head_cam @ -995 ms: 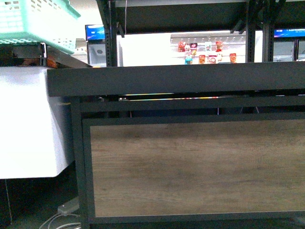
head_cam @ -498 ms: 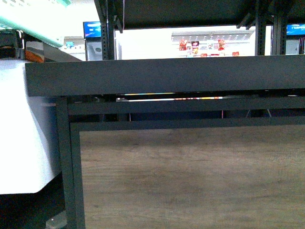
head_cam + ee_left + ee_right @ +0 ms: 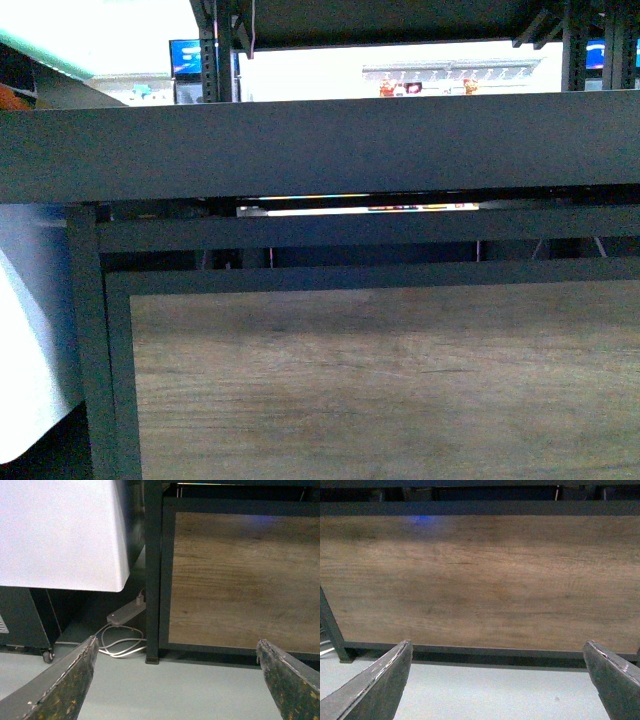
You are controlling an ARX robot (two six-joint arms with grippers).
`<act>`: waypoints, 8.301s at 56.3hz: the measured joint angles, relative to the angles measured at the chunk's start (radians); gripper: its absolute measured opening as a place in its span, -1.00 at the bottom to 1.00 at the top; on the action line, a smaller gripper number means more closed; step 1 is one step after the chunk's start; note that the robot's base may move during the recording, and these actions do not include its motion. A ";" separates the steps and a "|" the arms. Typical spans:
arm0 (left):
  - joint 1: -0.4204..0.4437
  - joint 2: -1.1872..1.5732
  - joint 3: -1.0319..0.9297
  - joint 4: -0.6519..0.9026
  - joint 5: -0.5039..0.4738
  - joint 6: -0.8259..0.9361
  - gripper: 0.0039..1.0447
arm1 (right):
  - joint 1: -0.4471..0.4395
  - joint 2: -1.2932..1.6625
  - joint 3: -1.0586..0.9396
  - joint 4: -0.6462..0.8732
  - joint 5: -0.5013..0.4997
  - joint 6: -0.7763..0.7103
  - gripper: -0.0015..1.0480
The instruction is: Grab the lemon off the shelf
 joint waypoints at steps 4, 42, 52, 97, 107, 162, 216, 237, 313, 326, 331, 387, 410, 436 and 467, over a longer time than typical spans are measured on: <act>0.000 0.000 0.000 0.000 0.000 0.000 0.86 | 0.000 0.000 0.000 0.000 -0.001 0.000 0.95; 0.000 0.000 0.000 0.000 -0.002 0.000 0.86 | 0.000 0.000 0.000 0.000 0.000 0.000 0.95; 0.000 0.000 0.000 0.000 -0.002 0.000 0.86 | 0.000 0.000 0.000 0.000 0.000 0.000 0.95; 0.000 0.000 0.000 0.000 -0.002 0.000 0.86 | 0.000 0.001 0.000 0.000 0.001 0.000 0.95; 0.000 0.000 0.000 0.000 -0.001 0.000 0.86 | 0.000 0.001 0.000 0.000 0.001 0.001 0.95; 0.000 0.000 0.000 0.000 -0.002 0.000 0.86 | 0.000 0.001 0.000 0.000 0.000 0.000 0.95; 0.000 0.000 0.000 0.000 -0.002 0.000 0.86 | 0.000 0.001 0.000 0.000 0.000 0.000 0.95; 0.006 0.100 0.050 -0.163 0.003 -0.243 0.86 | 0.000 0.001 0.000 0.000 -0.001 0.000 0.95; 0.645 1.371 0.882 0.204 0.632 -1.207 0.86 | 0.000 0.001 0.000 0.000 0.000 0.000 0.95; 0.642 1.412 0.907 0.209 0.607 -1.213 0.73 | 0.000 0.001 0.000 0.000 0.000 0.000 0.95; 0.641 1.421 0.912 0.207 0.604 -1.213 0.39 | 0.000 0.001 0.000 0.000 0.000 0.000 0.95; 0.256 1.177 0.893 0.005 0.673 -0.941 -0.64 | 0.000 0.001 0.000 0.000 0.000 0.000 0.95; -0.193 1.365 0.927 0.192 0.574 -0.923 -0.69 | 0.000 0.001 0.000 0.000 0.000 0.000 0.95; -0.417 1.598 1.126 0.285 0.520 -0.929 -0.75 | 0.000 0.001 0.000 0.000 0.000 0.000 0.95; -0.452 1.692 1.128 0.430 0.368 -1.023 -0.75 | 0.000 0.001 0.000 0.000 0.000 0.000 0.95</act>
